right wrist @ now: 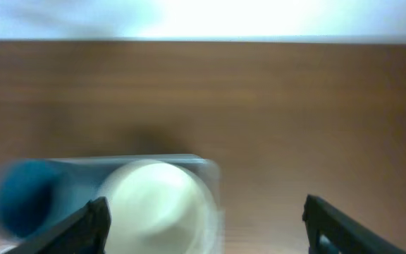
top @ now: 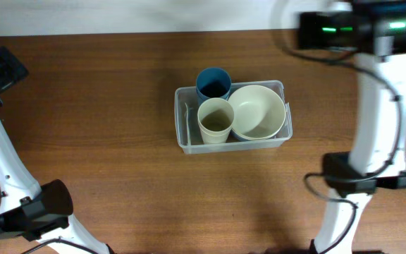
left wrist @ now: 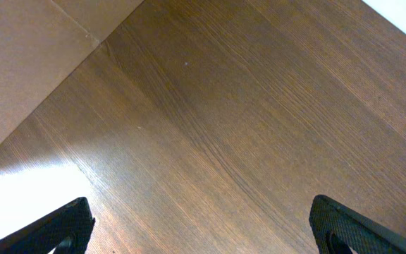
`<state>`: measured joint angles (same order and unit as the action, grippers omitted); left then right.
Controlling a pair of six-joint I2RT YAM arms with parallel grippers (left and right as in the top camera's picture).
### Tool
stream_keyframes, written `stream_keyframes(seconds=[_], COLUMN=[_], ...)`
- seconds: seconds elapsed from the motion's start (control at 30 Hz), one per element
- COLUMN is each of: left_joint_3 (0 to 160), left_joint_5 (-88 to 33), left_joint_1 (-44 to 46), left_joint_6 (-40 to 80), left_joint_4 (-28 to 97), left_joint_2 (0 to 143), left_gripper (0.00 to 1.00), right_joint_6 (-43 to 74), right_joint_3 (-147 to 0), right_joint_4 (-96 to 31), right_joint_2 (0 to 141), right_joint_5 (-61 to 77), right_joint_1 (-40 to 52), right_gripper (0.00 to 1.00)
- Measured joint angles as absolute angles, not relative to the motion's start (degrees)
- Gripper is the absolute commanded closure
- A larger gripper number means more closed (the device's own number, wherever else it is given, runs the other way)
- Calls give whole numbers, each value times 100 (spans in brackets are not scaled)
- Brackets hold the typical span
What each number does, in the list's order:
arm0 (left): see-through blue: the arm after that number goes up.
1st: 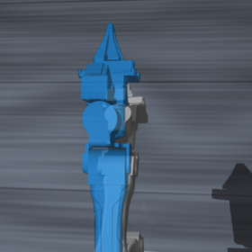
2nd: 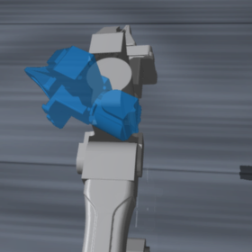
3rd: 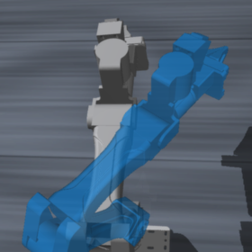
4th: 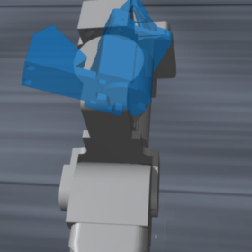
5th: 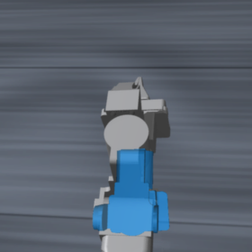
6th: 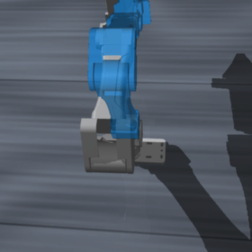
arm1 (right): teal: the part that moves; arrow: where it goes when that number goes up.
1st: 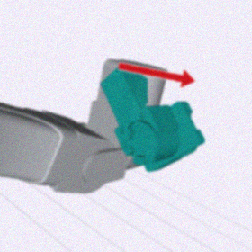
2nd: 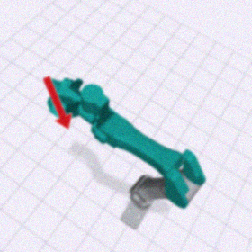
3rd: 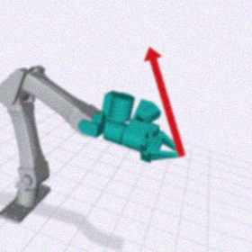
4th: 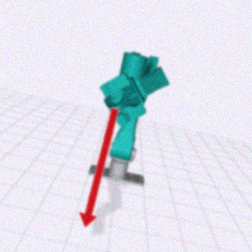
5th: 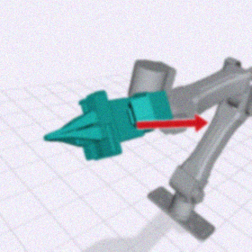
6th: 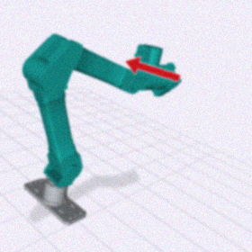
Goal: Pack container
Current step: 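Release the spoon and retract the right gripper to the right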
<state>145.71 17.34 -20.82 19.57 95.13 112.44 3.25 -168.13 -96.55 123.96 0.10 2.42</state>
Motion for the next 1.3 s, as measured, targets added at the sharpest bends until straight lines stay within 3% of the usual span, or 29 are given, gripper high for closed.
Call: stream_keyframes(seconds=[0.23, 0.3, 0.5, 0.83, 1.03, 1.3], left_joint_3=[14571, 14571, 14571, 14571, 14571, 14571], left_joint_5=[1734, 1734, 1734, 1734, 1734, 1734], left_joint_1=[-2082, -2082, -2082, -2082, -2082, -2082], left_joint_6=[1957, 1957, 1957, 1957, 1957, 1957], left_joint_4=[9513, 9513, 9515, 9513, 9513, 9513], left_joint_2=[11251, 11251, 11251, 11251, 11251, 11251], left_gripper=[0, 0, 0, 0, 0, 0], right_joint_6=[-290, -502, -1160, -2598, -3662, -4169], right_joint_3=[-16778, -16639, -14809, -11542, -10586, -10033], right_joint_4=[-9697, -9697, -9666, -9524, -8777, -7918], right_joint_2=[12372, 12342, 11933, 11434, 11384, 11382], right_joint_5=[36, 60, 10, -364, -370, -410], right_joint_1=[-1640, -2027, -3015, -4167, -4794, -5247], right_gripper=[11, 5, 1, 1, 1, 1])
